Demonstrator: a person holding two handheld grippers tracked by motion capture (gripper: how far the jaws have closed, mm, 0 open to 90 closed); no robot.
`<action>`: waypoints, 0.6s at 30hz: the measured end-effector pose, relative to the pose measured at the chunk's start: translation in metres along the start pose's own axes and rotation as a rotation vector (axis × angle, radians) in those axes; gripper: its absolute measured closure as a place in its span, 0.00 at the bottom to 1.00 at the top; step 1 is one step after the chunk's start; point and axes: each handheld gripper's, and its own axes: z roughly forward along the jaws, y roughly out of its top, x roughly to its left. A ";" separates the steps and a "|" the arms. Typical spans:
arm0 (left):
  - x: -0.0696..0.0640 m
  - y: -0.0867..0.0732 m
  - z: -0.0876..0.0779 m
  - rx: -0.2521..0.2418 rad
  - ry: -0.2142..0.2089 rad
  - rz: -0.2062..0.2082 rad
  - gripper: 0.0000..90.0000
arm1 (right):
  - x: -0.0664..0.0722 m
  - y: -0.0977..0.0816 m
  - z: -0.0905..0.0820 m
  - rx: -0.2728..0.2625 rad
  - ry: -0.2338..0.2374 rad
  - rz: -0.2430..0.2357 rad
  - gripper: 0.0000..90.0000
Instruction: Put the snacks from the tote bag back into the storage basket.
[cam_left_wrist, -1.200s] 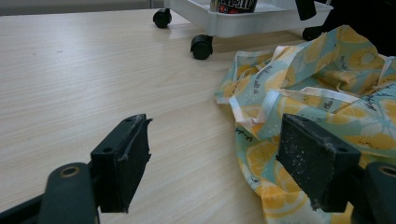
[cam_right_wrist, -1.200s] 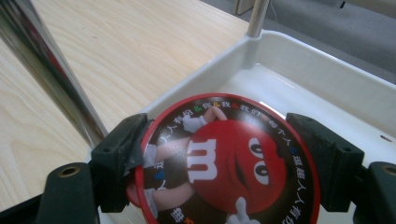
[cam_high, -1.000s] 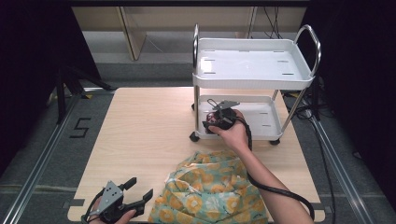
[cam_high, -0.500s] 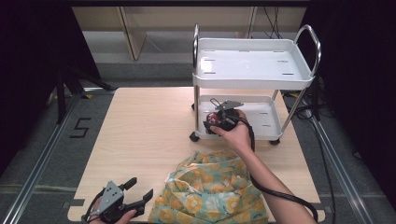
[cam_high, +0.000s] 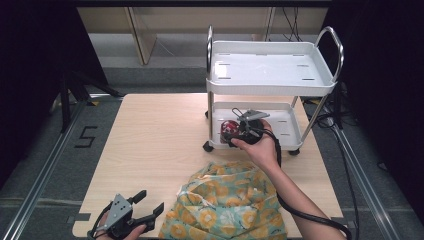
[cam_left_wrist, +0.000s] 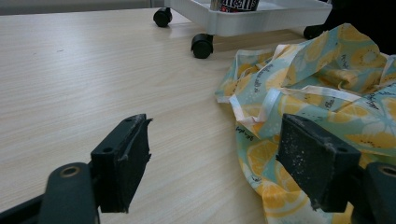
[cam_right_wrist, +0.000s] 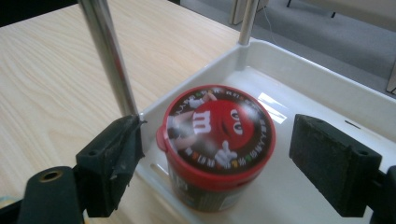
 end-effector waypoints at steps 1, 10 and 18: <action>0.000 0.000 0.000 0.003 0.002 -0.003 0.27 | 0.000 -0.001 -0.002 -0.004 -0.004 0.006 0.20; -0.001 0.000 0.001 -0.006 0.000 -0.010 0.27 | 0.002 -0.009 -0.021 -0.011 0.008 0.006 0.20; 0.002 0.000 0.003 -0.021 -0.020 0.026 0.27 | 0.002 -0.023 -0.035 -0.024 0.006 0.012 0.20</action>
